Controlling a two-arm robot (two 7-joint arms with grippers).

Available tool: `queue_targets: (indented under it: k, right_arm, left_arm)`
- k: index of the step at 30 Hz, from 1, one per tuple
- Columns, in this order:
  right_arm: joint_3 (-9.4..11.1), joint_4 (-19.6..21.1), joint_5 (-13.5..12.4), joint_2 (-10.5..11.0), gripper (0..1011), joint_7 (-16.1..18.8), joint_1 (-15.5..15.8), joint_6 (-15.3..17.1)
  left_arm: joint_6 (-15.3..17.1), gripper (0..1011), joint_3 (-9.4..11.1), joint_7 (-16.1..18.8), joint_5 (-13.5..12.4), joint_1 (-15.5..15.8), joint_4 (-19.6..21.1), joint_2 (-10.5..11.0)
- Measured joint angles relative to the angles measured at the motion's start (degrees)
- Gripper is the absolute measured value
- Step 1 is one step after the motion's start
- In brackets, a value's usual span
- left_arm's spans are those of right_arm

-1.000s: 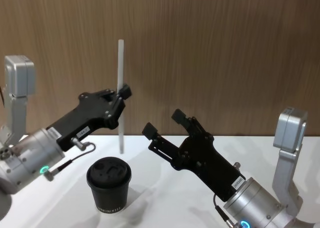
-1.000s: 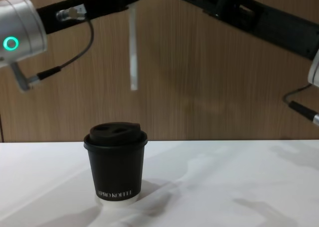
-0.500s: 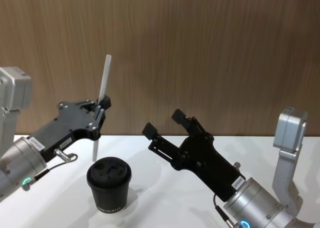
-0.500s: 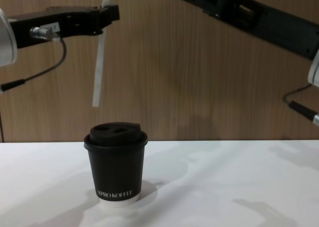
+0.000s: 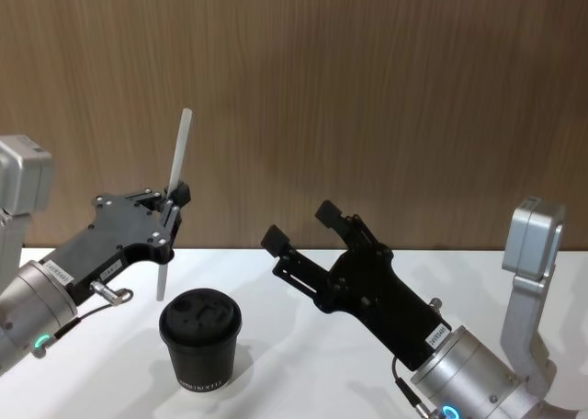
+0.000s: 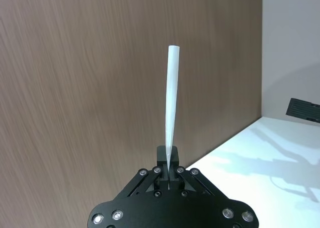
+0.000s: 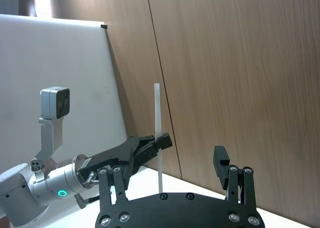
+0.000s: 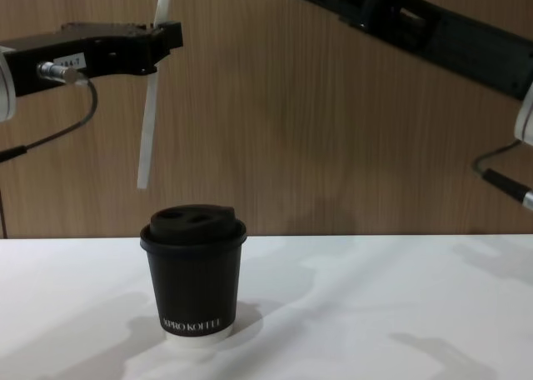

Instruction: Pick up the straw with one hand, pass it to the other hand, and insert it into the cup.

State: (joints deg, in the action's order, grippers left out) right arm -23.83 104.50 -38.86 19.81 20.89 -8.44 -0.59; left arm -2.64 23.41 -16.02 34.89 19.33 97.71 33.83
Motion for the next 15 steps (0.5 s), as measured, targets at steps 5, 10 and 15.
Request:
queue_targets:
  k: [5,10,15]
  right_arm:
    - [0.00,0.00,0.00,0.00,1001,0.00,0.00,0.00]
    - [0.00,0.00,0.00,0.00,1001,0.00,0.00,0.00]
    - [0.00,0.00,0.00,0.00,1001,0.00,0.00,0.00]
  left_arm:
    - [-0.76,6,-0.24,-0.04,-0.13,-0.20,-0.70,-0.59]
    - [-1.56,5,-0.41,-0.33,-0.19,-0.36,-1.59,-1.25]
    - [-2.14,6,-0.45,-0.77,-0.22,-0.40,-2.50,-1.84]
